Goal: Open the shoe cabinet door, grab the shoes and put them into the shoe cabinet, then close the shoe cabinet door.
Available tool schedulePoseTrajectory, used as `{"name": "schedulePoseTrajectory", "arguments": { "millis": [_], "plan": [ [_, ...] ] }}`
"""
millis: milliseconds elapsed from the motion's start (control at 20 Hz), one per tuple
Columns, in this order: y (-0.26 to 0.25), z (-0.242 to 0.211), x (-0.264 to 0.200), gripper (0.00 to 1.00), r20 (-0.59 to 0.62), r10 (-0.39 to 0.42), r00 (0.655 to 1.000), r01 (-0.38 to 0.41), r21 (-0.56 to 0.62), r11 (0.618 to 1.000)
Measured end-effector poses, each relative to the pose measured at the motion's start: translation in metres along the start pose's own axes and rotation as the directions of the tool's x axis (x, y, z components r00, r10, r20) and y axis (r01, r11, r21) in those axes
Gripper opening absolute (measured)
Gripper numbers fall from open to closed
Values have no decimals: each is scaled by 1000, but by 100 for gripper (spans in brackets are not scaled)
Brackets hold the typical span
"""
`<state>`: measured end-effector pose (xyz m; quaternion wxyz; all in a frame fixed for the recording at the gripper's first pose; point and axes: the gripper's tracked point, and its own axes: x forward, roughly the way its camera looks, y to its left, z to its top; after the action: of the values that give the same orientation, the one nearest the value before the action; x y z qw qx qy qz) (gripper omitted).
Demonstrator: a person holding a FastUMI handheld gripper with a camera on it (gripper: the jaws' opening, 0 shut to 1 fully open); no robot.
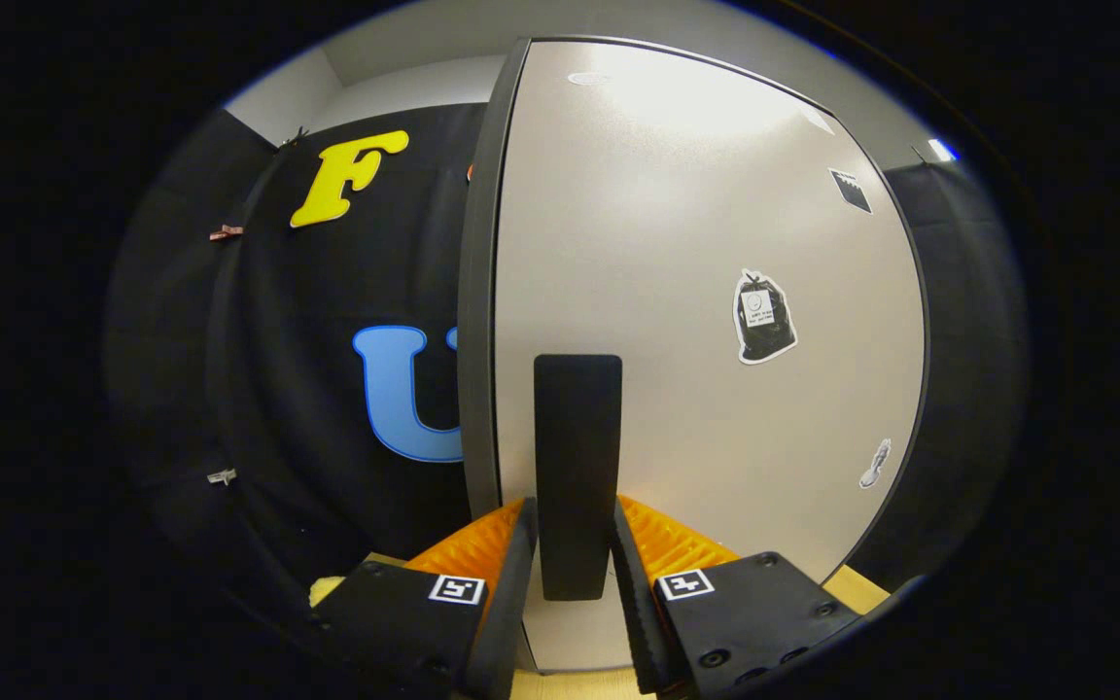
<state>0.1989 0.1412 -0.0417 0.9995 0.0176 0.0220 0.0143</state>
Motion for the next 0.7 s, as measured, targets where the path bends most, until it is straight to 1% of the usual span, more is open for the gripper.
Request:
{"name": "schedulePoseTrajectory", "arguments": {
  "millis": [50, 100, 150, 250, 300, 350, 450, 700],
  "plan": [
    [2, -6, -6, 39, -5, -6, 1000, 6, -2, 1000],
    [2, -6, -6, 39, -6, -4, 1000, 4, 7, 1000],
    [1, -5, -8, 33, -17, 0, 1000, 0, 23, 1000],
    [1, -6, -8, 21, -30, 14, 999, -13, 12, 1000],
    [1, -4, -11, 21, -37, 17, 999, -17, 7, 1000],
    [1, -6, -12, 16, -39, 24, 999, -24, 2, 1000],
    [0, -5, -21, 15, -35, 37, 999, -37, 7, 999],
    [-8, -3, -61, 15, -25, 59, 998, -58, 23, 998]
  ]
}}
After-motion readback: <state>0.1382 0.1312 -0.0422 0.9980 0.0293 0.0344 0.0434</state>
